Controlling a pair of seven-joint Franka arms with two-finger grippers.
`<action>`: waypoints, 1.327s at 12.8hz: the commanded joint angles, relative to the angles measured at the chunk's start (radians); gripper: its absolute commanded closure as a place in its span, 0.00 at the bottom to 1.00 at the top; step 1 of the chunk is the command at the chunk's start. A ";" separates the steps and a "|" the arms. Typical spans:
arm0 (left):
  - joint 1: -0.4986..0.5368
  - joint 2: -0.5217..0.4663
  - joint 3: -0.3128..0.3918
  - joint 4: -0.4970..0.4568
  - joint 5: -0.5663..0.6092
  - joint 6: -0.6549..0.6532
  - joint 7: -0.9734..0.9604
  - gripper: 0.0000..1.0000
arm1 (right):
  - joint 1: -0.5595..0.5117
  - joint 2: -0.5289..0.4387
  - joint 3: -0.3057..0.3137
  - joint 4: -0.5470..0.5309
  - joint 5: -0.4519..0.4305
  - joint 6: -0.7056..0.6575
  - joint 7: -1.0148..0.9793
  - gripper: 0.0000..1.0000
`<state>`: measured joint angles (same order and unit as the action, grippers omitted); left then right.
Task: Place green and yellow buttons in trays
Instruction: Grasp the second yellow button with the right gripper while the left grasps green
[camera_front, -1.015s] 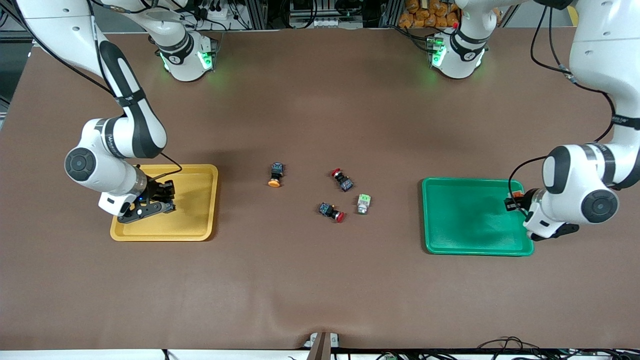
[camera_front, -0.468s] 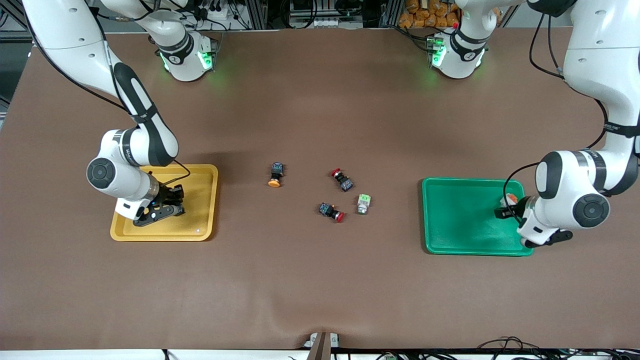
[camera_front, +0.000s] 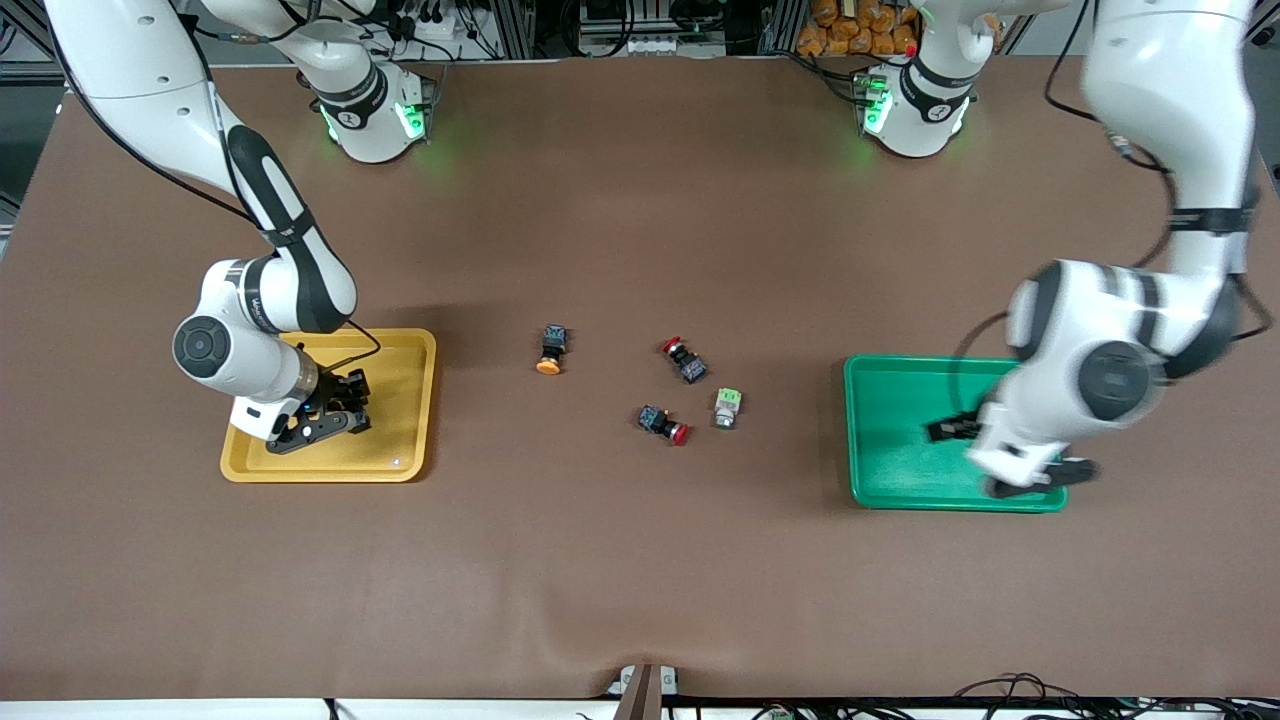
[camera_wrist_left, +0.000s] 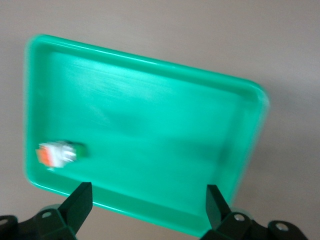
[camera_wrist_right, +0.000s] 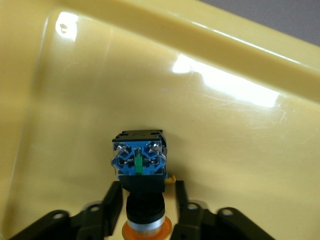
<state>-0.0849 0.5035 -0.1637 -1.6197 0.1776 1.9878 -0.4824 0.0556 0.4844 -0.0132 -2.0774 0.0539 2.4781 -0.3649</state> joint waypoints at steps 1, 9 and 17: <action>-0.106 0.004 0.003 -0.002 0.014 -0.009 -0.054 0.00 | -0.008 -0.012 0.007 0.003 -0.011 -0.008 -0.009 0.00; -0.341 0.133 -0.004 0.066 -0.044 0.086 -0.150 0.00 | 0.025 -0.111 0.018 0.086 0.004 -0.291 0.113 0.00; -0.400 0.285 0.000 0.063 -0.049 0.296 -0.171 0.00 | 0.262 -0.129 0.021 0.085 0.084 -0.308 0.478 0.00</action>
<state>-0.4826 0.7716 -0.1678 -1.5730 0.1319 2.2772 -0.6499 0.2704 0.3705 0.0134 -1.9831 0.0989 2.1732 0.0467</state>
